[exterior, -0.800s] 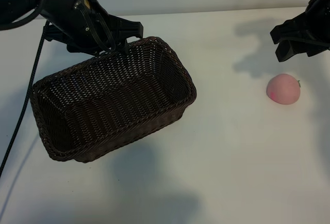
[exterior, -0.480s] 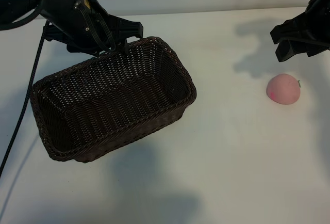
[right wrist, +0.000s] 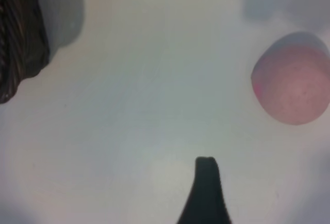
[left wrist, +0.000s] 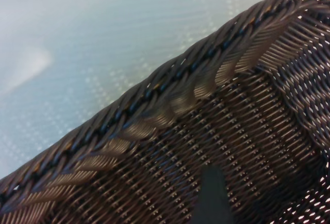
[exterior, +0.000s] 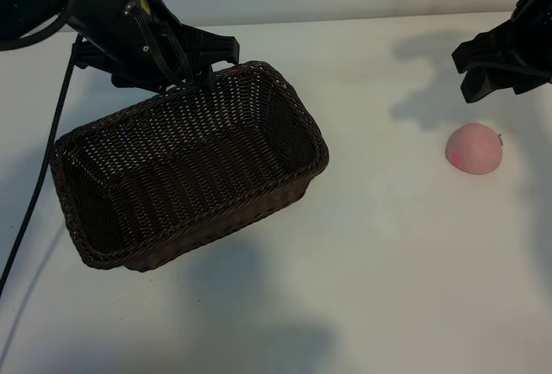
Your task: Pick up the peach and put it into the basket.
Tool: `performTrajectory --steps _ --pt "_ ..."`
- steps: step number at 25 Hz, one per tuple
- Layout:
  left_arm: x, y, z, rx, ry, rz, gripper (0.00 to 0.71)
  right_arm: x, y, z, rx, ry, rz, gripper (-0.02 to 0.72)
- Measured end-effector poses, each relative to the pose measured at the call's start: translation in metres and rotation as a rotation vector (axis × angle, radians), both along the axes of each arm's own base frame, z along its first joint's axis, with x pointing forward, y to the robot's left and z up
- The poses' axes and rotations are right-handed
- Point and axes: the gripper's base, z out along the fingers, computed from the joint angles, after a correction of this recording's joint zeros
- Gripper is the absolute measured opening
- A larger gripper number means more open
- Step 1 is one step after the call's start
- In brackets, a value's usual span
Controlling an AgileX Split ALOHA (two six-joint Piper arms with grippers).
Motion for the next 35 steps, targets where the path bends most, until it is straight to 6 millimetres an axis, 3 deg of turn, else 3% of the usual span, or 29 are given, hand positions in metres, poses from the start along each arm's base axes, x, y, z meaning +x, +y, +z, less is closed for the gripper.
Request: performTrajectory --steps 15,22,30,35 --pt "-0.006 0.003 0.0 0.016 0.036 0.003 0.553 0.002 0.0 0.001 0.003 -0.023 -0.006 0.561" --pt "-0.048 0.03 0.006 0.051 0.027 0.104 0.553 0.003 0.0 0.001 0.006 -0.031 -0.008 0.561" --pt "-0.088 0.064 -0.021 0.14 0.043 0.394 0.553 0.003 0.001 0.001 0.012 -0.031 -0.011 0.561" --pt "-0.098 0.081 -0.045 0.142 0.103 0.494 0.553 0.003 0.002 0.001 0.031 -0.029 -0.015 0.55"
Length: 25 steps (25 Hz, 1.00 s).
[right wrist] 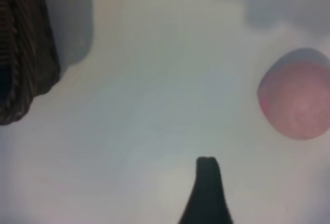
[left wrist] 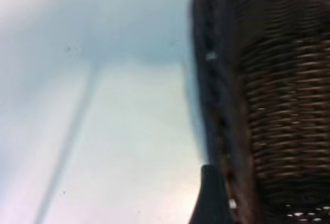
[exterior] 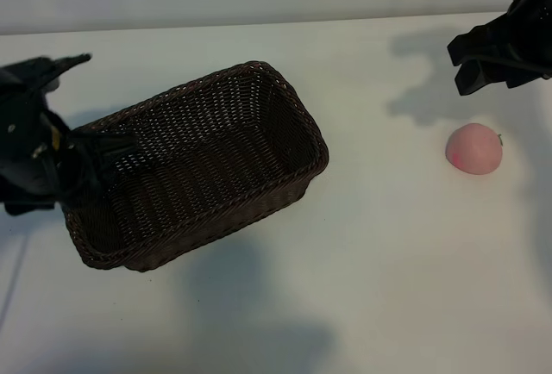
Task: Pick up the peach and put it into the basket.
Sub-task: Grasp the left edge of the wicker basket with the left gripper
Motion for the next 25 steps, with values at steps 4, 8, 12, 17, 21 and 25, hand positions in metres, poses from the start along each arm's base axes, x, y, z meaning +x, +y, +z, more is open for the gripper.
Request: performTrajectory --steps 4,8,12,17,21,25 --pt "-0.003 0.008 -0.012 -0.053 0.009 0.043 0.553 0.0 0.0 0.0 0.006 0.002 -0.001 0.533" --pt "-0.004 0.017 -0.022 -0.088 0.008 0.069 0.553 0.0 0.001 0.0 0.007 0.002 0.001 0.527" --pt "0.0 0.026 -0.028 -0.099 0.007 0.095 0.553 0.0 0.001 0.0 0.008 0.002 0.001 0.526" --pt "0.006 0.026 -0.039 -0.145 0.02 0.093 0.553 0.0 0.001 0.0 0.009 0.003 0.0 0.526" --pt "0.012 0.022 -0.05 -0.177 0.034 0.085 0.553 0.0 0.001 0.0 0.01 0.003 0.0 0.526" --pt "0.015 0.02 -0.06 -0.188 0.053 0.096 0.553 0.0 0.001 0.0 0.01 0.003 0.0 0.526"
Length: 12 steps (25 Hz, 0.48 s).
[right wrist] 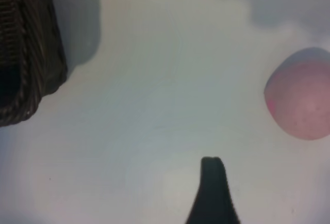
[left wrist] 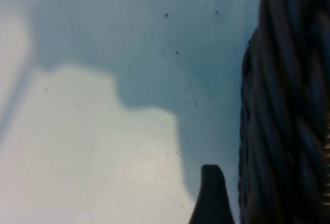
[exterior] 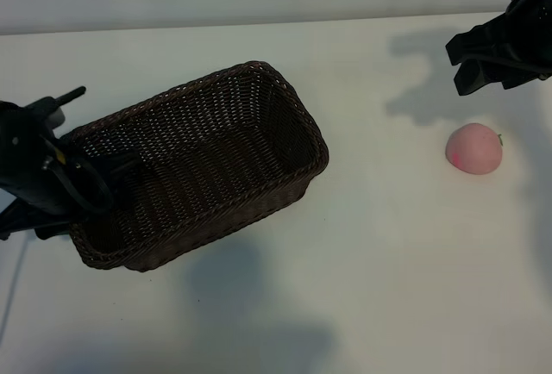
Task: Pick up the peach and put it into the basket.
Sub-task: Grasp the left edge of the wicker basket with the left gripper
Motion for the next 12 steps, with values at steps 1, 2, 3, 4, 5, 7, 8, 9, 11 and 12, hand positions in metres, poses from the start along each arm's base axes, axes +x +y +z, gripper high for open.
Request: performTrajectory --steps 1,2,3,4,5,7,8,9,11,12 --pt "0.0003 -0.0001 -0.0011 0.0 0.003 0.0 0.553 0.0 0.0 0.0 0.0 0.0 0.0 0.526" --pt "0.0008 -0.0002 -0.0016 -0.001 0.001 0.0 0.553 0.0 0.0 0.0 0.0 0.0 0.0 0.526" --pt "0.0012 -0.0004 -0.0015 -0.002 -0.005 0.0 0.55 0.0 0.0 0.0 0.0 0.0 0.0 0.526" --pt "0.0015 -0.0004 -0.0018 -0.002 -0.006 -0.002 0.542 0.0 0.0 0.0 0.0 0.0 0.0 0.526" --pt "0.0015 -0.0004 -0.0018 -0.001 -0.007 -0.003 0.531 0.0 0.0 0.0 0.0 0.0 0.0 0.526" --pt "0.0016 -0.0003 -0.0018 0.0 -0.007 -0.006 0.486 0.0 0.0 0.0 0.0 0.0 0.0 0.526" --pt "0.0016 -0.0003 -0.0018 0.0 -0.007 -0.006 0.453 0.0 0.0 0.0 0.0 0.0 0.0 0.526" --pt "0.0016 -0.0003 -0.0018 0.0 -0.007 -0.007 0.422 0.0 0.0 0.0 0.0 0.0 0.0 0.526" --pt "0.0017 -0.0003 -0.0017 0.001 -0.008 -0.013 0.337 0.0 0.0 0.0 0.0 0.0 0.0 0.526" --pt "0.0017 -0.0003 -0.0017 0.002 -0.008 -0.017 0.299 0.0 0.0 0.0 0.0 0.0 0.0 0.526"
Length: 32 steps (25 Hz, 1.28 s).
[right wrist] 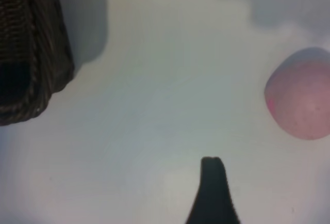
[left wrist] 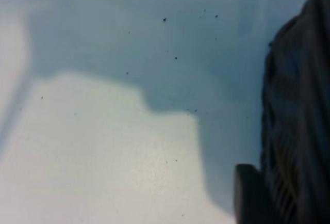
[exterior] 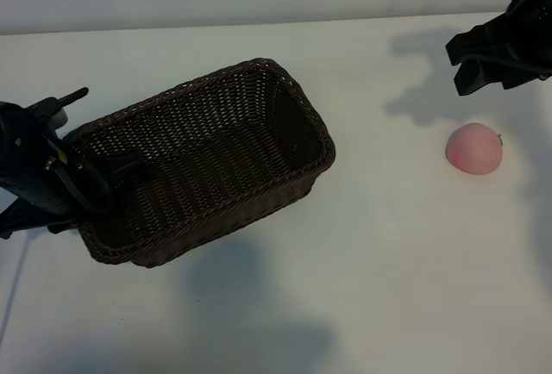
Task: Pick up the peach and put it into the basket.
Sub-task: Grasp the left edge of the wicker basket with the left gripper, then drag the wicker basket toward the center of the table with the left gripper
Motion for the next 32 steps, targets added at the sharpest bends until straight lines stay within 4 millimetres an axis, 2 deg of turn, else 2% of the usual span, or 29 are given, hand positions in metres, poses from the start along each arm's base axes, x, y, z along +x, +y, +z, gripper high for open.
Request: performTrajectory --steps 2,14,21,32 --pt "0.0 0.0 0.0 0.0 -0.004 -0.006 0.219 0.0 0.0 0.0 0.0 0.0 0.0 0.526" --pt "0.002 -0.003 0.001 -0.02 -0.025 -0.039 0.214 0.0 0.0 0.0 0.003 0.0 -0.001 0.526" --pt "0.005 -0.013 0.008 -0.167 -0.081 -0.075 0.162 0.0 0.001 0.0 0.008 0.001 -0.002 0.526" --pt "0.006 0.004 0.031 -0.321 -0.2 -0.123 0.162 0.0 0.001 0.0 0.01 0.001 -0.002 0.526"
